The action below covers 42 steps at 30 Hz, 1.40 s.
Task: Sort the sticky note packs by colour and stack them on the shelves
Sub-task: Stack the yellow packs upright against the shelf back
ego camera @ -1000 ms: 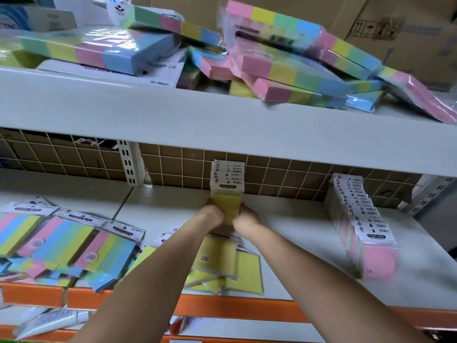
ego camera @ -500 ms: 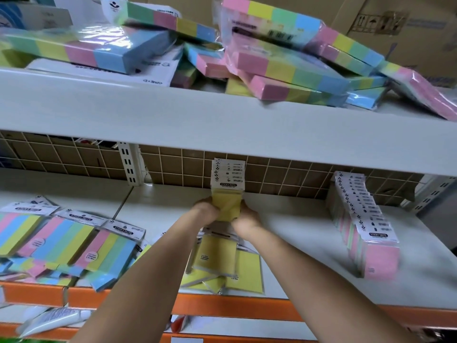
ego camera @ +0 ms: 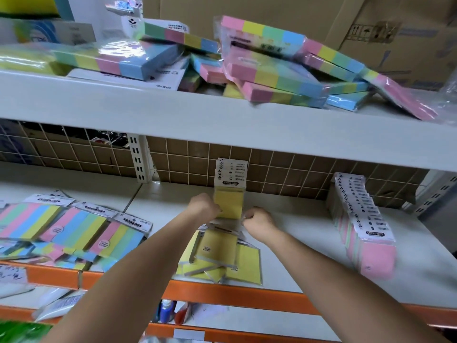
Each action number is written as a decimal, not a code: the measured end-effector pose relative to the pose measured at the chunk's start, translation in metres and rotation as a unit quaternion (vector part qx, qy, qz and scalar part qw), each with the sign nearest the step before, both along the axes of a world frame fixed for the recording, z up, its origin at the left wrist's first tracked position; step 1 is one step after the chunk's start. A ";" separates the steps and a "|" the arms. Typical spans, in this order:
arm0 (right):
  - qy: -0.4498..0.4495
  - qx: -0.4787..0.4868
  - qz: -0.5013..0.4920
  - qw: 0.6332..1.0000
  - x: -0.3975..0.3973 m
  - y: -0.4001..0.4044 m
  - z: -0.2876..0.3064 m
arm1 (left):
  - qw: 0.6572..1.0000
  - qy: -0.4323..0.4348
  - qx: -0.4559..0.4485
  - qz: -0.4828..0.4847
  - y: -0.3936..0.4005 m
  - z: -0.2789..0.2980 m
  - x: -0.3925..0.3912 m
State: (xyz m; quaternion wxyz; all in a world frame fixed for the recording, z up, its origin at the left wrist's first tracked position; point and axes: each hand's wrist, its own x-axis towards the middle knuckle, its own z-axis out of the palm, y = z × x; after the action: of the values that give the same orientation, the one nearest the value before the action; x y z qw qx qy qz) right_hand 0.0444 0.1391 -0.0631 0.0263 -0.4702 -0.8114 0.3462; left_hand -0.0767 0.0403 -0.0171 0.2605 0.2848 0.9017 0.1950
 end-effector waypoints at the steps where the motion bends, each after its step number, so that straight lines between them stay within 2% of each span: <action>1: -0.002 0.012 0.002 1.000 0.004 -0.002 0.001 | 1.000 0.009 0.005 -0.001 -0.003 0.002 0.002; 3: -0.009 0.008 0.001 1.000 0.010 -0.008 0.005 | 0.999 0.043 0.005 -0.005 -0.011 0.004 0.007; 6: 0.020 -0.090 -0.026 0.995 0.016 -0.019 0.007 | 0.994 0.103 -0.021 0.004 -0.023 0.008 0.017; 9: -0.002 -0.160 -0.014 0.987 0.022 -0.030 0.008 | 0.994 0.099 -0.042 0.003 -0.032 0.009 0.025; 18: -0.025 -0.184 0.041 0.982 0.025 -0.057 0.018 | 0.995 0.075 -0.058 -0.014 -0.042 0.003 0.040; 21: -0.016 -0.164 0.049 0.985 0.025 -0.056 0.021 | 0.997 0.051 -0.060 -0.014 -0.041 0.006 0.044; 27: 0.011 -0.121 0.057 0.991 0.027 -0.043 0.025 | 0.998 -0.018 -0.018 0.054 -0.038 0.005 0.045; 34: 0.064 -0.107 0.042 0.991 0.027 -0.028 0.031 | 0.983 -0.125 0.045 0.123 -0.022 0.007 0.039; 37: 0.073 -0.080 0.035 0.994 0.022 -0.021 0.030 | 0.988 -0.092 0.060 0.104 -0.016 0.007 0.036; 42: 0.063 0.039 0.028 0.997 0.010 -0.017 0.034 | 0.987 -0.039 0.136 0.073 -0.005 0.001 0.025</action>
State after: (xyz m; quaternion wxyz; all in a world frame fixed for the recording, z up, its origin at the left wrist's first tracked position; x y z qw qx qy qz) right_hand 0.0548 0.1220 -0.0292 0.0860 -0.4230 -0.8338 0.3442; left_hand -0.0515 0.0353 -0.0163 0.2394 0.2436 0.8742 0.3453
